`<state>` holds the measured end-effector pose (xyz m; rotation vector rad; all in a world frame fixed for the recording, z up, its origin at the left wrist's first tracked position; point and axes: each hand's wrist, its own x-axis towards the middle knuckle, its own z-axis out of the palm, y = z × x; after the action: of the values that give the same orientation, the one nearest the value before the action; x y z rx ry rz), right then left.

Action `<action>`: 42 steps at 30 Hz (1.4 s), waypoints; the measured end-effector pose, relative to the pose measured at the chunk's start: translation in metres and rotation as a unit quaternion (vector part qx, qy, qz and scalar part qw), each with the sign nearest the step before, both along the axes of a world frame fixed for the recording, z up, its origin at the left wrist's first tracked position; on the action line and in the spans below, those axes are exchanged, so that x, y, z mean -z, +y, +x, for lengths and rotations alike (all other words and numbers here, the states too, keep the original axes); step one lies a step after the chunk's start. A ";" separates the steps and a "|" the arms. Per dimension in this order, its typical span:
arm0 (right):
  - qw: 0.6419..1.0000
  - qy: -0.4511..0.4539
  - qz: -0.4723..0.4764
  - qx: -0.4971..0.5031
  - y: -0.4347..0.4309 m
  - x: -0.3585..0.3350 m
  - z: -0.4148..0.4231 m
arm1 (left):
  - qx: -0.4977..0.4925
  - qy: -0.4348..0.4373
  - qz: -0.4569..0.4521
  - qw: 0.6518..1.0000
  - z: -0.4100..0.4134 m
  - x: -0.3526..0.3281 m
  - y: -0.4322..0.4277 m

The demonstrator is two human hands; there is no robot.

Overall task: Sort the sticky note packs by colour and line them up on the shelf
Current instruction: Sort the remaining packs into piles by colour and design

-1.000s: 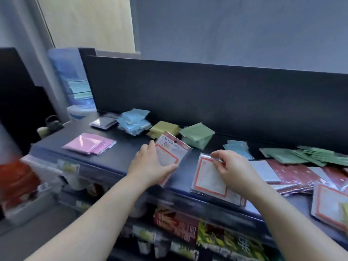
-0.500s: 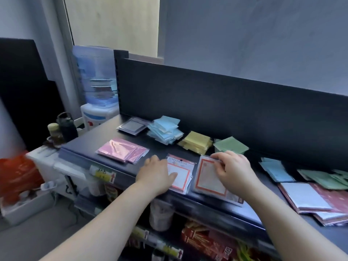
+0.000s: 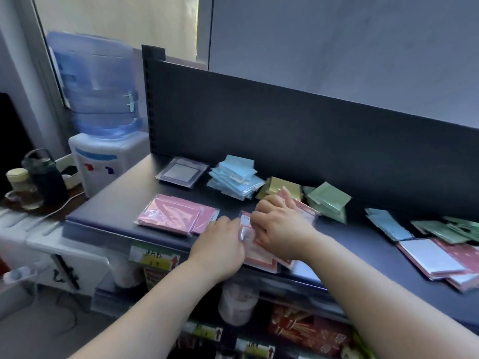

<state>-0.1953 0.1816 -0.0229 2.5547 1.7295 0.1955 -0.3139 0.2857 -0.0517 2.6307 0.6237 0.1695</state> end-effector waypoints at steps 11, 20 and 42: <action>0.972 0.181 0.030 0.146 -0.022 0.013 -0.009 | 0.103 0.034 -0.013 0.994 0.001 -0.001 0.009; 0.957 0.206 0.091 0.181 -0.044 0.013 -0.005 | 0.097 0.028 0.026 0.995 0.024 -0.017 -0.002; 0.904 0.143 0.171 0.364 -0.340 -0.011 0.069 | 0.296 0.030 0.084 0.951 0.159 -0.040 -0.257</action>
<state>-0.1261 -0.1584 -0.0122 3.4225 0.7008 0.0890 -0.1554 0.0285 -0.0118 2.8621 -0.1888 -0.0439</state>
